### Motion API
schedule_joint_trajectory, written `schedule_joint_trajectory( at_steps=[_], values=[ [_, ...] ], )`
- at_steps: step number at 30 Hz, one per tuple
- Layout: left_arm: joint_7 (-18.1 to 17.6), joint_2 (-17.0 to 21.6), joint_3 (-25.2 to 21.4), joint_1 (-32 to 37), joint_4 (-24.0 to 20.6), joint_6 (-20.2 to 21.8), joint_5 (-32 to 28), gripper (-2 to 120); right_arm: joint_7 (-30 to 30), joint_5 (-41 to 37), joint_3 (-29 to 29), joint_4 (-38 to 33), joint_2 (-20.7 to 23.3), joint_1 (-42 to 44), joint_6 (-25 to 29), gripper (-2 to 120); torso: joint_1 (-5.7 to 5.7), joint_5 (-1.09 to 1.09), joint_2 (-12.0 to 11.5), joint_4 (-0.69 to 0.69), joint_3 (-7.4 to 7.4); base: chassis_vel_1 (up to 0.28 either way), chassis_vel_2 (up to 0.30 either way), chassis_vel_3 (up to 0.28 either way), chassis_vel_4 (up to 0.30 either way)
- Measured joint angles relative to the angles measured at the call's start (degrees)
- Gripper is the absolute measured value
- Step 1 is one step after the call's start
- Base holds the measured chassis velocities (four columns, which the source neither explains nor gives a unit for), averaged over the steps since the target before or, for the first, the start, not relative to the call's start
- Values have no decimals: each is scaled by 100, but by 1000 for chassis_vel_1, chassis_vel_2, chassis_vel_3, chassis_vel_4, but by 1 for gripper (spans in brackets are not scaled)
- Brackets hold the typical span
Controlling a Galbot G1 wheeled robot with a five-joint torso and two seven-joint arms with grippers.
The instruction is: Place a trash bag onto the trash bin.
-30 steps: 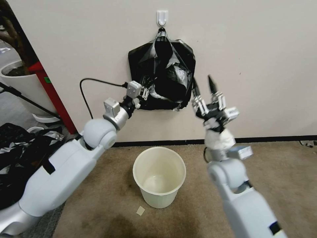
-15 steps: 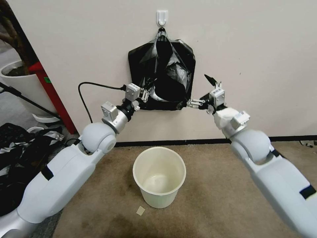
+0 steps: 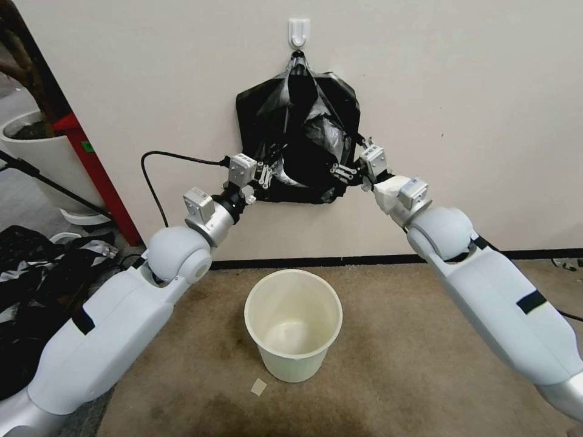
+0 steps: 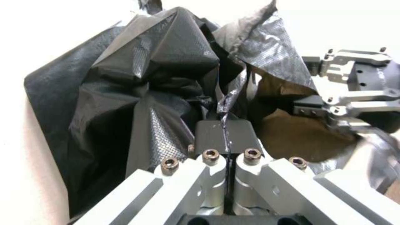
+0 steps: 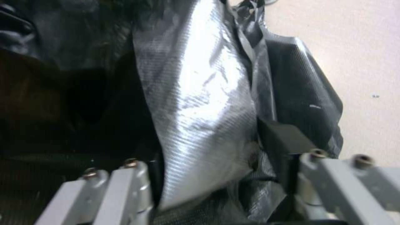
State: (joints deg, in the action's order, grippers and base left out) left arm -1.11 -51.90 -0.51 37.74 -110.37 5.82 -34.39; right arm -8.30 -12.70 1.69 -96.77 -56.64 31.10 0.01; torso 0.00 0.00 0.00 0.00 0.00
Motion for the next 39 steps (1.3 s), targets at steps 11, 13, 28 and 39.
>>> schedule_joint_trajectory(
  at_steps=[11,13,28,39],
  values=[
    [0,-19,-143,71,37,-6,-34,0,-192,-108,216,178,-240,222,643,7,0,0,0,-1,0,0,0,0,0],
    [0,-20,-145,72,37,-7,-34,0,-193,-128,224,173,-245,235,665,6,0,0,0,-1,0,0,0,0,0],
    [-206,-434,-1025,1604,-722,-211,426,0,1490,-1270,926,-2259,-526,2759,-233,0,0,-1,0,-1,-1,0,0,0,0],
    [-413,-799,-2034,3518,-2114,11,597,0,2736,-847,846,-3765,-1234,4647,-970,0,-1,0,0,0,-2,0,0,0,0]
  ],
)
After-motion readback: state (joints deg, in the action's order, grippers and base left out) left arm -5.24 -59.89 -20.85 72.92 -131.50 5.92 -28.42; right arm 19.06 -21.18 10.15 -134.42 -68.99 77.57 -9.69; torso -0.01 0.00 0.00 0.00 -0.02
